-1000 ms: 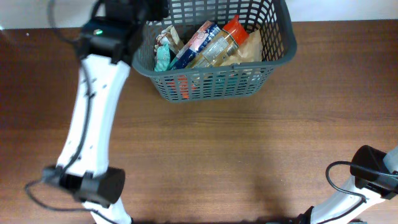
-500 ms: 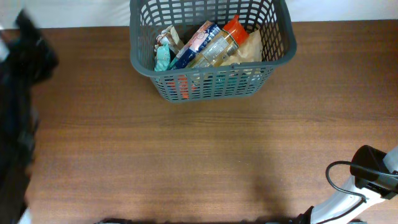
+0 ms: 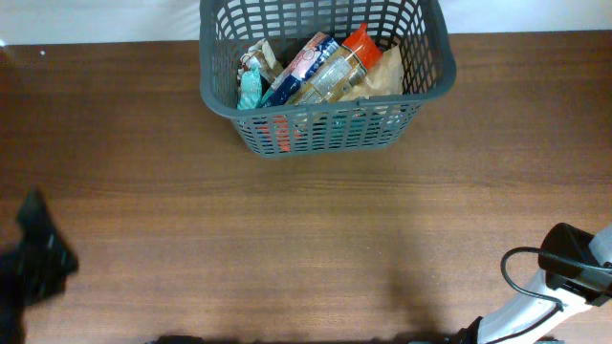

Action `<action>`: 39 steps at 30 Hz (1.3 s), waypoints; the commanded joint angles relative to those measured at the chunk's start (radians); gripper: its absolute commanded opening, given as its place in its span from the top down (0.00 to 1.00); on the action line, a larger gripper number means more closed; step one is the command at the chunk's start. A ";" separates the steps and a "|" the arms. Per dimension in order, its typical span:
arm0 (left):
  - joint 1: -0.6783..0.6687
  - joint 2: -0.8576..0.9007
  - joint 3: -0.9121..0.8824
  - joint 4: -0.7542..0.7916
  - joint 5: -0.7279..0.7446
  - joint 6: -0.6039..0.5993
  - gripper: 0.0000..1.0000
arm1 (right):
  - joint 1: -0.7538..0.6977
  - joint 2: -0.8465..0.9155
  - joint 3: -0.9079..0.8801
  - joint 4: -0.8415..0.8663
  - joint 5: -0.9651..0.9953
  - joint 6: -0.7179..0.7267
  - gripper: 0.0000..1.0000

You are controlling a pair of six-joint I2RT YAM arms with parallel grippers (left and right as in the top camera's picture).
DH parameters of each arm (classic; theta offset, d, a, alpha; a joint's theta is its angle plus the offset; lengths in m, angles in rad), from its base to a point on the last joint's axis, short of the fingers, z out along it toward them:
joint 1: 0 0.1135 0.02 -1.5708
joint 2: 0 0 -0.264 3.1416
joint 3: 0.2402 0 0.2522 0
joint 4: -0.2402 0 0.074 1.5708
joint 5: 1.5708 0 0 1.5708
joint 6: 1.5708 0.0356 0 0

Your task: Pack container

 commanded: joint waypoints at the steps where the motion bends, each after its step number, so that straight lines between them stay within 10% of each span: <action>1: 0.003 -0.064 -0.043 0.000 0.043 -0.009 0.16 | -0.003 -0.006 -0.004 0.000 0.008 0.012 0.01; 11: 0.003 -0.132 -0.504 0.035 0.056 -0.060 0.15 | -0.003 -0.006 -0.004 0.000 0.008 0.012 0.01; 23: 0.003 -0.222 -1.185 0.442 0.228 -0.150 0.08 | -0.003 -0.006 -0.005 0.000 0.008 0.012 0.01; 39: 0.003 -0.216 -1.302 0.493 0.237 -0.160 0.01 | -0.003 -0.006 -0.004 0.000 0.008 0.012 0.01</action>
